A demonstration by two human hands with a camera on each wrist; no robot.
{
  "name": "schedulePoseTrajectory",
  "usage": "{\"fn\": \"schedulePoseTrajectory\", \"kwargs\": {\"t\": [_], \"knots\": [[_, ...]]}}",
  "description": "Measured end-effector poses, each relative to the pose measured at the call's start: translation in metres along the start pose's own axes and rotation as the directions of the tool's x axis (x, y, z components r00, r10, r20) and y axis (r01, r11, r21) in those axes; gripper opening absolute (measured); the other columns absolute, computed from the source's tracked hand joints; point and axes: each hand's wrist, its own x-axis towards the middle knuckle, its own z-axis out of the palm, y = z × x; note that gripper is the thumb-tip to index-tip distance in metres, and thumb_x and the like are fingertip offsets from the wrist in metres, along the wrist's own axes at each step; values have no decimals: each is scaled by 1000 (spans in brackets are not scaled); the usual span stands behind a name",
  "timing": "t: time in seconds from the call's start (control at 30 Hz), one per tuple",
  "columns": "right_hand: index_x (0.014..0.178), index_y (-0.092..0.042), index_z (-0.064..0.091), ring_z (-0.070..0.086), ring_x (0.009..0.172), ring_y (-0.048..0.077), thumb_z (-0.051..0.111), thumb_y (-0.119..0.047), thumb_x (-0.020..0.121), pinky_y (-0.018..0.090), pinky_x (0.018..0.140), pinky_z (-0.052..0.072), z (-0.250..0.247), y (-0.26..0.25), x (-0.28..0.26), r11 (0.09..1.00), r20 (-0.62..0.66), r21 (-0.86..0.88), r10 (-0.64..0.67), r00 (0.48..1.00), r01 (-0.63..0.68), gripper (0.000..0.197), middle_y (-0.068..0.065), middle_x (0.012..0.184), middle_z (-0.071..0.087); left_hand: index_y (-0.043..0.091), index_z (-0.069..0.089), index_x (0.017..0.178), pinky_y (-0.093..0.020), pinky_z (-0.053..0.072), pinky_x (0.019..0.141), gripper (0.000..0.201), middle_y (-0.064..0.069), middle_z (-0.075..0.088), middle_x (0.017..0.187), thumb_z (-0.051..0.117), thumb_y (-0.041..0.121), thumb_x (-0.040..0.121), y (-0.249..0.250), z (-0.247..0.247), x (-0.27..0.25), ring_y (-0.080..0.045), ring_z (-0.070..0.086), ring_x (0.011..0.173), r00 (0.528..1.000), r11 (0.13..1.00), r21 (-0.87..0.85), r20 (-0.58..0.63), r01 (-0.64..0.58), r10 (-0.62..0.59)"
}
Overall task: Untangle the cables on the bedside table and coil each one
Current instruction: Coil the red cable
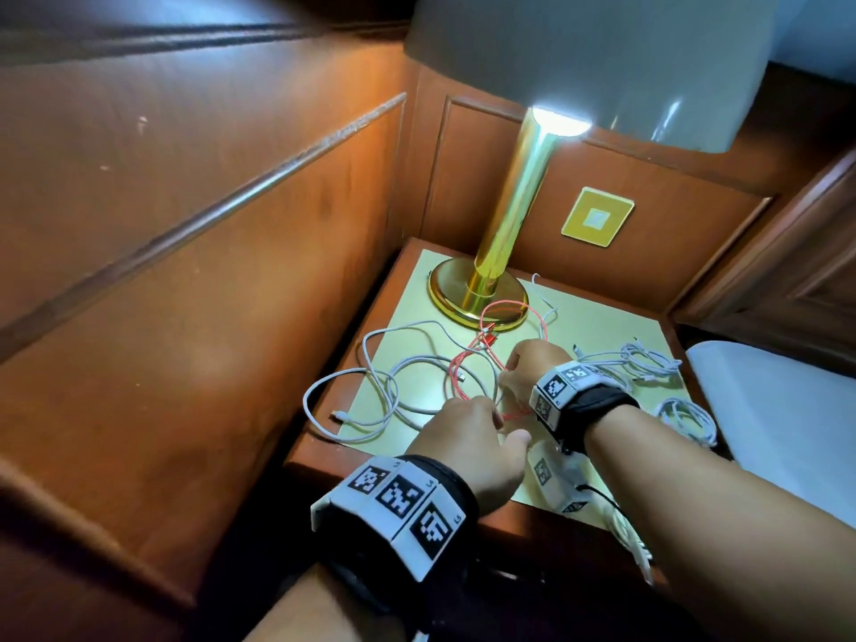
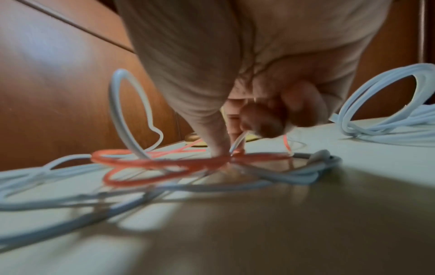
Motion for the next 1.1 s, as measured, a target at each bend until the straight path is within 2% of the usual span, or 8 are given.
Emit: {"fn": "schedulePoseTrajectory", "kwargs": {"t": [0.13, 0.23, 0.4, 0.5, 0.57, 0.77, 0.9, 1.1], "knots": [[105, -11, 72, 67, 100, 28, 57, -21, 93, 28, 80, 52, -3, -5, 1, 998, 12, -54, -23, 1000, 24, 21, 8, 108, 71, 21, 61, 118, -35, 47, 96, 38, -3, 58, 122, 53, 49, 94, -6, -6, -2, -20, 58, 111, 1000, 1000, -14, -2, -1, 1], [103, -14, 74, 67, 100, 26, 64, -21, 90, 27, 80, 52, -6, -5, 0, 998, 55, -46, -29, 998, 31, 19, 5, 107, 72, 22, 59, 121, -34, 46, 96, 40, -2, 57, 124, 52, 51, 94, -9, -8, -5, -20, 56, 113, 1000, 1000, -2, 22, -10, 10], [88, -18, 74, 66, 85, 26, 69, -29, 87, 29, 75, 55, 2, -8, -3, 998, -89, -51, -30, 996, 26, 13, 4, 91, 70, 24, 58, 124, -36, 45, 101, 43, -3, 55, 127, 53, 53, 93, -12, -11, -9, -20, 55, 116, 999, 1000, 1, 50, -13, 12], [75, -11, 60, 61, 77, 28, 64, -24, 90, 30, 67, 49, 7, -18, -4, 990, -1, -137, -41, 999, 40, 20, 6, 80, 61, 25, 58, 125, -35, 45, 101, 43, -1, 55, 126, 53, 53, 93, -14, -13, -10, -19, 55, 116, 999, 1000, -7, 44, -13, 13], [81, -9, 62, 63, 82, 30, 60, -21, 93, 31, 70, 49, -1, -20, -5, 993, 19, -103, -52, 998, 54, 17, 8, 85, 62, 24, 58, 124, -34, 45, 100, 41, 0, 55, 126, 53, 52, 94, -16, -14, -10, -19, 55, 116, 999, 1000, -12, 32, -20, 20], [87, -20, 58, 56, 88, 27, 57, -24, 95, 29, 72, 34, -63, -17, -26, 951, -342, 271, -50, 938, 149, 10, 3, 90, 62, 22, 58, 128, -32, 44, 102, 43, -1, 55, 130, 54, 50, 95, -22, -18, -15, -18, 55, 118, 1000, 999, -19, 10, -26, 27], [95, -17, 53, 50, 86, 25, 53, -21, 97, 30, 74, 33, -104, -16, -51, 900, -479, 294, -154, 865, 322, 5, 5, 90, 59, 23, 55, 130, -33, 43, 102, 43, 0, 54, 131, 52, 49, 97, -27, -22, -25, -18, 54, 119, 999, 999, -11, 10, -40, 40], [97, -13, 52, 50, 78, 27, 54, -17, 95, 28, 69, 32, -123, -4, -85, 870, -567, 279, -192, 801, 406, 5, 6, 82, 56, 24, 49, 132, -33, 44, 99, 42, 1, 55, 128, 55, 44, 97, -29, -27, -41, -15, 55, 108, 994, 993, -90, -84, -74, 66]]}}
